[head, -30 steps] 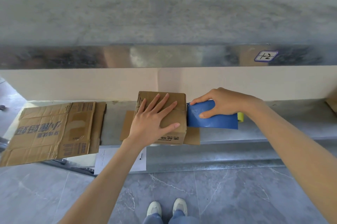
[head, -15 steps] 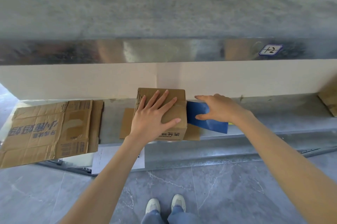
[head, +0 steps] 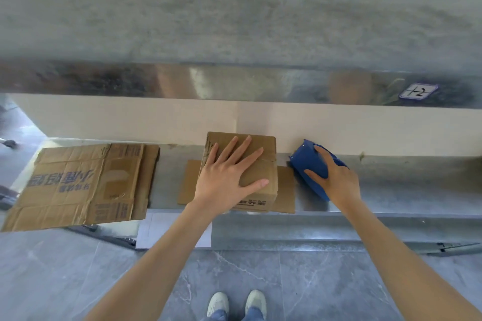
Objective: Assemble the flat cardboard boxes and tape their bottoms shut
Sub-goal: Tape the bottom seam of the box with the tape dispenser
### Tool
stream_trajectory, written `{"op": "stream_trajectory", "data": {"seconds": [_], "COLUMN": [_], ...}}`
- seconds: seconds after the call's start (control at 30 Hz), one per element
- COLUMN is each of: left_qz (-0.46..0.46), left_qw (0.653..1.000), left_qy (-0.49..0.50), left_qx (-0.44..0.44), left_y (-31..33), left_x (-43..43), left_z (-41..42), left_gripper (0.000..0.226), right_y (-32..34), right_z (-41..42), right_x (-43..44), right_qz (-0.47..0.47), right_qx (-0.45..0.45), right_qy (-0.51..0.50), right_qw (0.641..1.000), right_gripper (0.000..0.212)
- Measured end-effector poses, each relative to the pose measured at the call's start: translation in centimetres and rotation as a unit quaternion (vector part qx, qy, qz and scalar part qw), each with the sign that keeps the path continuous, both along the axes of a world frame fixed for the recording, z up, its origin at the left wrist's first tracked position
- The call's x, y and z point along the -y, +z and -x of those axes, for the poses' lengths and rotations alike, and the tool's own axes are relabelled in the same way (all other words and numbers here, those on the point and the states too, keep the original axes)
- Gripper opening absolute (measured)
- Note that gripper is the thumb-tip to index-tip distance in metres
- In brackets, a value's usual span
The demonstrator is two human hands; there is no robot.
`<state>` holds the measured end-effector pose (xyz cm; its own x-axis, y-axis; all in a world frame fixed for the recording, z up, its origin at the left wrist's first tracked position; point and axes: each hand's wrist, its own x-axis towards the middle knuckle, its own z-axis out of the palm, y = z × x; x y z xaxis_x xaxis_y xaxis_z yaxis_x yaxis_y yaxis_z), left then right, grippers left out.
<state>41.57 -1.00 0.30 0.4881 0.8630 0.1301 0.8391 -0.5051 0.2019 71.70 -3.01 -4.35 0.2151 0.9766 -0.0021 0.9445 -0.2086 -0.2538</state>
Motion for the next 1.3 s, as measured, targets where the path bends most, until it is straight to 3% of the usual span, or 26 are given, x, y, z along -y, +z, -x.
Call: {"op": "stream_trajectory", "data": {"seconds": [0.3,0.43,0.6,0.67,0.83,0.93,1.03,1.13,1.2,1.3], "left_qz": [0.006,0.002,0.007,0.012,0.025,0.024,0.015,0.031,0.039,0.038], "left_qw": [1.0,1.0,1.0,1.0,0.998,0.998,0.997,0.995,0.993,0.991], "left_qy": [0.007,0.006,0.009,0.014,0.022,0.022,0.034,0.051,0.053,0.05], "left_qx": [0.004,0.006,0.012,0.025,0.048,0.053,0.067,0.081,0.097,0.115], "left_y": [0.0,0.1,0.2,0.4,0.7,0.7,0.8,1.3,1.6,1.7], "left_x": [-0.1,-0.1,0.0,0.0,0.0,0.0,-0.1,-0.1,-0.1,-0.6], "left_z": [0.0,0.0,-0.1,-0.1,-0.1,-0.2,-0.2,-0.3,-0.2,0.9], "left_gripper": [0.078,0.077,0.079,0.082,0.085,0.084,0.081,0.083,0.088,0.097], "right_y": [-1.2,-1.2,-0.5,-0.3,0.3,2.1,4.9,7.0,7.1,6.7], "right_z": [-1.2,-1.1,-0.8,-0.7,0.2,2.1,7.1,13.2,15.7,16.2], "right_x": [-2.1,-2.0,-1.5,-1.3,-0.9,-0.9,-1.5,-1.9,-1.9,-1.7], "right_qz": [-0.01,-0.03,-0.063,-0.086,-0.037,-0.088,-0.162,-0.138,-0.089,-0.053], "right_qx": [-0.001,-0.016,0.089,0.09,0.021,-0.075,-0.222,-0.331,-0.324,-0.232], "right_qy": [0.007,0.023,-0.006,-0.005,-0.04,-0.074,-0.013,0.075,0.117,0.142], "right_qw": [1.0,0.999,0.994,0.992,0.998,0.991,0.961,0.931,0.934,0.961], "right_gripper": [0.07,0.062,0.066,0.069,0.062,0.049,0.037,0.039,0.043,0.048]}}
